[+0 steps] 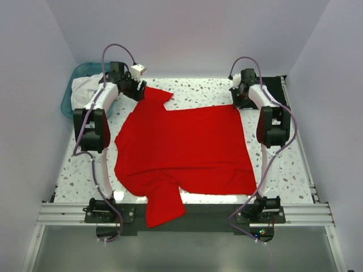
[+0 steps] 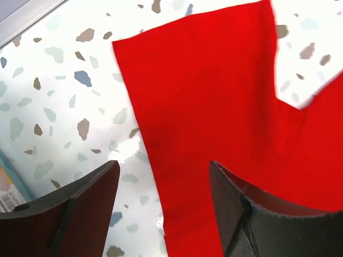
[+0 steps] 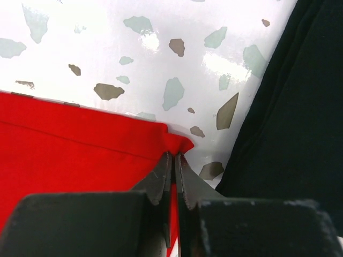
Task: Fold and stack the t-shirts
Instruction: Fold the tshirt
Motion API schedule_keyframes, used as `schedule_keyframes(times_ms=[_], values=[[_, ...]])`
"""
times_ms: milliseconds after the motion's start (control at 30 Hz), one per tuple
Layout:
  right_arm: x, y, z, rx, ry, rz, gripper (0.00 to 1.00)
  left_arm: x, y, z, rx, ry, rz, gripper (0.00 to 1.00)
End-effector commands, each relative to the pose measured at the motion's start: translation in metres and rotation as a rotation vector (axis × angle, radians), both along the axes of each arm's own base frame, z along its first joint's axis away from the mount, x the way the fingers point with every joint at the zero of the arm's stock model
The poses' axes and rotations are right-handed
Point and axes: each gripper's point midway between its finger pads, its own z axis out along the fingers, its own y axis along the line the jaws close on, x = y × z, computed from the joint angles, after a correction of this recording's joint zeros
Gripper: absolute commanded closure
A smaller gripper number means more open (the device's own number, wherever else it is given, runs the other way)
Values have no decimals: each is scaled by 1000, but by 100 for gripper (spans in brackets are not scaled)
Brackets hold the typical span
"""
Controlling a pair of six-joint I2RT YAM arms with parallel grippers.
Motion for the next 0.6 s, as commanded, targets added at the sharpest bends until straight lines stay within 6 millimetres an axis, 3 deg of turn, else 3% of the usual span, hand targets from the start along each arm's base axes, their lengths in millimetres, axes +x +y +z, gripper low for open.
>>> schedule_keyframes(times_ms=[0,167,333,433,467,567], values=[[-20,-2,-31,-14,112,13,100,34,8,-2,1,-55,65,28],[-19,-2,-26,-16,102,26,100,54,9,-18,-4,-90,81,29],[-11,-2,-8,-13,52,28,100,65,6,-25,-17,-116,75,29],[-6,-3,1,-14,31,10,76,67,4,-26,-30,-118,68,29],[-3,-6,2,-26,22,-2,61,67,3,-26,-32,-120,64,29],[2,-10,4,-45,2,-27,49,68,2,-26,-38,-121,60,29]])
